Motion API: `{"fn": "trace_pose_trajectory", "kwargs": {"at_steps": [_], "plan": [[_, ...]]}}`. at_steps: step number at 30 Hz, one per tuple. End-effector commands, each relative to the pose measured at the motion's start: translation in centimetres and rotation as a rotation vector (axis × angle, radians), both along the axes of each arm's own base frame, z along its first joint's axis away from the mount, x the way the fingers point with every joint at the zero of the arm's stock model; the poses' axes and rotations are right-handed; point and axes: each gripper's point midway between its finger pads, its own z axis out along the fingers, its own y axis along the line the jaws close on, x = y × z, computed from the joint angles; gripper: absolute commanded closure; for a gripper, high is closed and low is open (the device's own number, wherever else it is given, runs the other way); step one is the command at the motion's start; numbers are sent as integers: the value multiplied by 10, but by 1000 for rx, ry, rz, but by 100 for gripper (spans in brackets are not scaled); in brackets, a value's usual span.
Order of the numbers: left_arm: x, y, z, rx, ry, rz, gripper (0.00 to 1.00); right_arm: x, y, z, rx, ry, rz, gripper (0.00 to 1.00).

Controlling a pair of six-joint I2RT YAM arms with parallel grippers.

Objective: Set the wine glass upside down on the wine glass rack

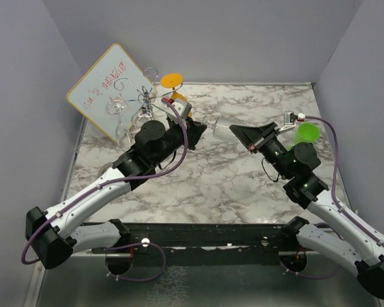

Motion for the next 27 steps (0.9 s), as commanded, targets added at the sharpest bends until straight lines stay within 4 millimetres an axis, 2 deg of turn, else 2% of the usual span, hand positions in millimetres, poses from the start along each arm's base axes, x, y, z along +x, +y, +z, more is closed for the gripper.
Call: {"fn": "trace_pose_trajectory", "kwargs": {"at_steps": [1,6,8,11,20,23,27], "plan": [[14,5,-4,51,-22,73,85,-7,1,25,84,-82,34,99],[19,5,-9,73,7,98,74,-5,3,22,85,-86,38,99],[18,2,-11,72,14,82,74,-5,5,22,87,-93,45,99],[19,-1,-13,79,17,76,80,-5,8,19,84,-87,58,99],[23,-3,-20,94,49,90,82,-11,6,19,88,-102,72,99],[23,-5,-21,102,48,75,100,-12,6,18,86,-110,75,99],[20,0,-10,133,-30,60,100,-8,4,13,51,-95,47,99]]}}
